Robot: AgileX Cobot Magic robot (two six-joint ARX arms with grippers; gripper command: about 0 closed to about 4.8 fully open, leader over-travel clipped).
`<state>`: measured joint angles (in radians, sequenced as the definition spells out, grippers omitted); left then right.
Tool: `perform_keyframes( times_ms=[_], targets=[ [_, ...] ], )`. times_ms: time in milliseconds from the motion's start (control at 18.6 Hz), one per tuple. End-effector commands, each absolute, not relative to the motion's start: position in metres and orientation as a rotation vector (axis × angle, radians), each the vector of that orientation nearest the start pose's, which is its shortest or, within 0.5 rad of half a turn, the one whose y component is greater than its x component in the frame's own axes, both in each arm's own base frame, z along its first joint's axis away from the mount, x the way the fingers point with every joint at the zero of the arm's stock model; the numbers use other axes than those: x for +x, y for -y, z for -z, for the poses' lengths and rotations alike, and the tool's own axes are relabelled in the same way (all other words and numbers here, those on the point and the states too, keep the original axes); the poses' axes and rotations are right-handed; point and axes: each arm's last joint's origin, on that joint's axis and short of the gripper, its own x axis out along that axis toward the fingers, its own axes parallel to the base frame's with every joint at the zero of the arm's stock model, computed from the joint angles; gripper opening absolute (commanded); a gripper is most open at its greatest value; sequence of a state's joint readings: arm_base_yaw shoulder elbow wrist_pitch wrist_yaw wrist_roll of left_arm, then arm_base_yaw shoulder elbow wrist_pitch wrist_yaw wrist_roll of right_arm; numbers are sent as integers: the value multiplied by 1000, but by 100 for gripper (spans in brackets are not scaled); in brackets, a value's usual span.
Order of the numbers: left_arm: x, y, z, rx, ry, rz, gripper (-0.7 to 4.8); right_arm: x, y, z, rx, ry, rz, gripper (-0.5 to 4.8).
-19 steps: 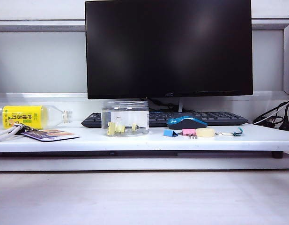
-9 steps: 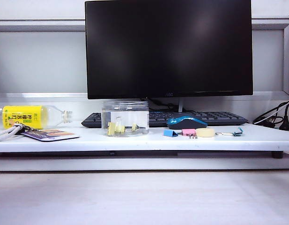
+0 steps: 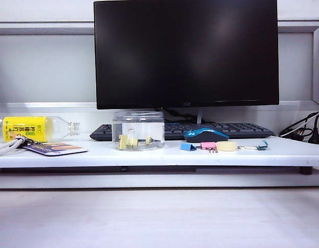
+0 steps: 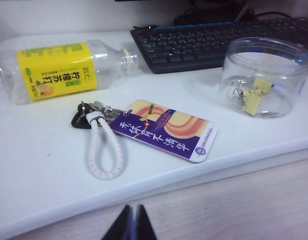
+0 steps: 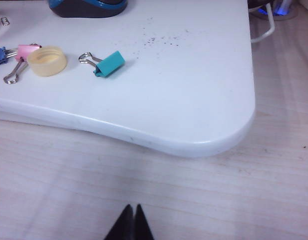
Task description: Pick up the clips with the largest number of clips of the same color on the table and place them in a round transparent plastic box.
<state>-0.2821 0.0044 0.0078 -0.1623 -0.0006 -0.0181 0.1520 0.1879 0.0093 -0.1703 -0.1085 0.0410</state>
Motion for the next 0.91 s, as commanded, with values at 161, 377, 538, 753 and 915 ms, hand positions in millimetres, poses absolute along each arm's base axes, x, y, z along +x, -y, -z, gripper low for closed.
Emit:
perform_keyframes(
  times_ms=[161,377,538,753,915],
  targets=[
    [92,27,-147,7,-183,281,21,101,-19,-135,32,-357,-249,-1],
    [94,19,-147,-1,-183,197,21,101,-19,-135,32,-355,-249,-1],
    [96,5,-147,-14,-182,52,21,101,-19,-135,32,-354,-248,-1],
    [96,-5,-147,-23,-181,-52,21,102,-18,-135,33,-354,-246,-1],
    [96,-5,-147,-23,-181,-54,21,102,-15,-135,39,-352,-212,-1]
  ],
)
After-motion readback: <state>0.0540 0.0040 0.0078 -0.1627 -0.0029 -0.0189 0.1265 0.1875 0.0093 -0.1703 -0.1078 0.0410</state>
